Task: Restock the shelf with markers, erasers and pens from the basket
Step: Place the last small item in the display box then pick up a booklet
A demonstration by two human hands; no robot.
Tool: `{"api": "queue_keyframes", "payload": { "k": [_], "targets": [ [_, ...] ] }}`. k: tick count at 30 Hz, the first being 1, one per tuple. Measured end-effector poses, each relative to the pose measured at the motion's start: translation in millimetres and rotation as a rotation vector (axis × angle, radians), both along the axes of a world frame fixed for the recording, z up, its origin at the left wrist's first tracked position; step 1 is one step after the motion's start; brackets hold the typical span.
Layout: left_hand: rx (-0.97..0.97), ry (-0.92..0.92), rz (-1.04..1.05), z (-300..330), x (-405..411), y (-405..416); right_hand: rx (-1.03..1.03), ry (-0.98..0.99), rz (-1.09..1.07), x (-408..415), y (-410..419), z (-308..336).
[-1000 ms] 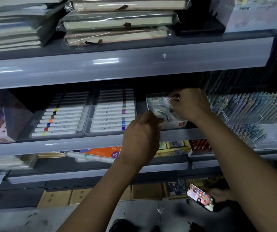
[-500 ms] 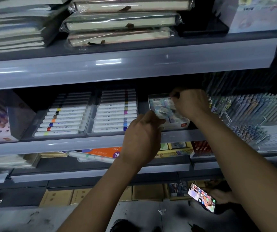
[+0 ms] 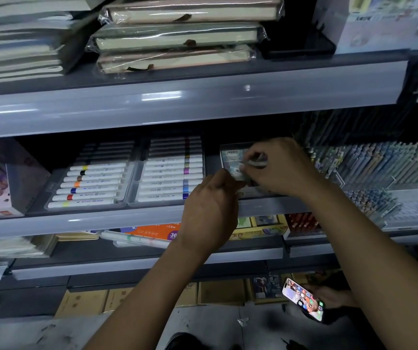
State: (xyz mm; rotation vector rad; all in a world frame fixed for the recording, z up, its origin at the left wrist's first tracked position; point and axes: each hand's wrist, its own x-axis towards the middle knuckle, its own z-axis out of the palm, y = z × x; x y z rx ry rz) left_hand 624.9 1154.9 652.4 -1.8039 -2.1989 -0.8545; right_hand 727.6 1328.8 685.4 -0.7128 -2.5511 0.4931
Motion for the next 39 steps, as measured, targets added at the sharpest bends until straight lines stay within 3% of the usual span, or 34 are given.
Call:
{"api": "queue_keyframes", "payload": {
  "k": [8, 24, 31, 39],
  "targets": [
    [-0.002, -0.005, 0.002, -3, -2, 0, 0.064, 0.014, -0.029, -14, -5, -4],
    [-0.017, -0.009, 0.006, 0, 1, -1, -0.021, 0.076, -0.107, -36, -7, -10],
    [0.036, -0.082, 0.000, 1, 1, -13, 0.070, 0.060, -0.156, -33, -23, -12],
    [0.111, -0.067, 0.150, 5, -38, -39, 0.080, 0.091, -0.117, -47, -69, 1]
  ]
}}
